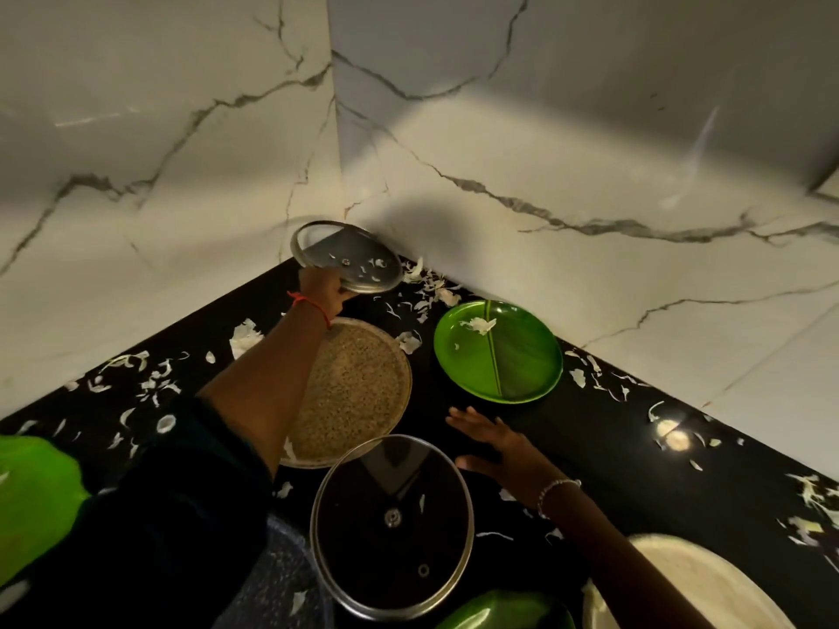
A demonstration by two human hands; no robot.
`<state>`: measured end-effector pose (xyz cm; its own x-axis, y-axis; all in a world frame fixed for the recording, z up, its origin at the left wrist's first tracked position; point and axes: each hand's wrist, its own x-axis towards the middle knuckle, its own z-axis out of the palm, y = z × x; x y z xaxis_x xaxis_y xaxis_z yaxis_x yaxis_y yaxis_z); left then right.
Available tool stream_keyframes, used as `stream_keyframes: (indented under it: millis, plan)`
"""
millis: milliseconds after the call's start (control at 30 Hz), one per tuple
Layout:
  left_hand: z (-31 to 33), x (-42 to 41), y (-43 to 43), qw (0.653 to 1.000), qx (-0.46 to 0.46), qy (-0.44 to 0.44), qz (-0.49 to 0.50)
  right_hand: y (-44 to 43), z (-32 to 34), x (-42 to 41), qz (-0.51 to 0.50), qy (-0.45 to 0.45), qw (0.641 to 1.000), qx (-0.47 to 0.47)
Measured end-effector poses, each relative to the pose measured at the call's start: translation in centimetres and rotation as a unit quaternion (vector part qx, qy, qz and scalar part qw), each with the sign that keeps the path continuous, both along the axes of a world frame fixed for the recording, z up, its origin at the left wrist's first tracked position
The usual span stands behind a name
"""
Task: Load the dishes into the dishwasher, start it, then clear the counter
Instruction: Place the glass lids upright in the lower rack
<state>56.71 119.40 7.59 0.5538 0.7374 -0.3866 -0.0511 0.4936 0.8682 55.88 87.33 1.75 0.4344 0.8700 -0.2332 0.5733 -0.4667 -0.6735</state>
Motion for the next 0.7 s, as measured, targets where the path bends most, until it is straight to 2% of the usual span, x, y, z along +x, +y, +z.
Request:
stream_keyframes:
  millis: [67, 133, 233, 300, 367, 433, 500, 533, 600, 700]
  plan:
    - [-0.1, -1.0, -0.3, 0.995, 0.084, 0.039, 0.019, 0.1, 0.1, 0.0, -0.001, -0.002, 1.000, 0.000]
    - [1.1, -2.7, -1.3, 0.956, 0.269, 0.103, 0.056, 0.1, 0.0, 0.0, -0.001, -0.005, 1.000, 0.005]
    - [4.1, -5.7, -3.1, 0.816, 0.549, 0.180, 0.013, 0.2, 0.0, -0.3, -0.003, -0.014, 1.000, 0.012]
    - [6.0, -7.4, -4.0, 0.718, 0.658, 0.221, -0.042, 0.2, 0.2, -0.6, -0.013, -0.017, 1.000, 0.011]
    - [7.8, -9.3, -5.4, 0.651, 0.711, 0.255, -0.074, 0.2, 0.9, -1.0, -0.010, -0.038, 0.999, -0.024]
    - [9.3, -11.1, -7.0, 0.639, 0.725, 0.245, -0.080, 0.7, 2.0, -1.3, 0.008, -0.067, 0.992, -0.108]
    - [10.9, -13.6, -8.8, 0.657, 0.724, 0.199, -0.066, 1.3, 3.8, -1.9, 0.016, -0.093, 0.980, -0.178]
    - [11.6, -14.8, -9.6, 0.666, 0.722, 0.178, -0.055, 1.4, 5.0, -2.6, -0.003, -0.108, 0.978, -0.178]
    - [12.6, -17.1, -10.9, 0.684, 0.714, 0.143, -0.045, 1.3, 7.0, -3.7, -0.096, -0.122, 0.984, -0.088]
    - [14.0, -20.8, -13.7, 0.716, 0.689, 0.103, -0.047, -1.2, 10.3, -6.2, -0.203, -0.078, 0.973, 0.080]
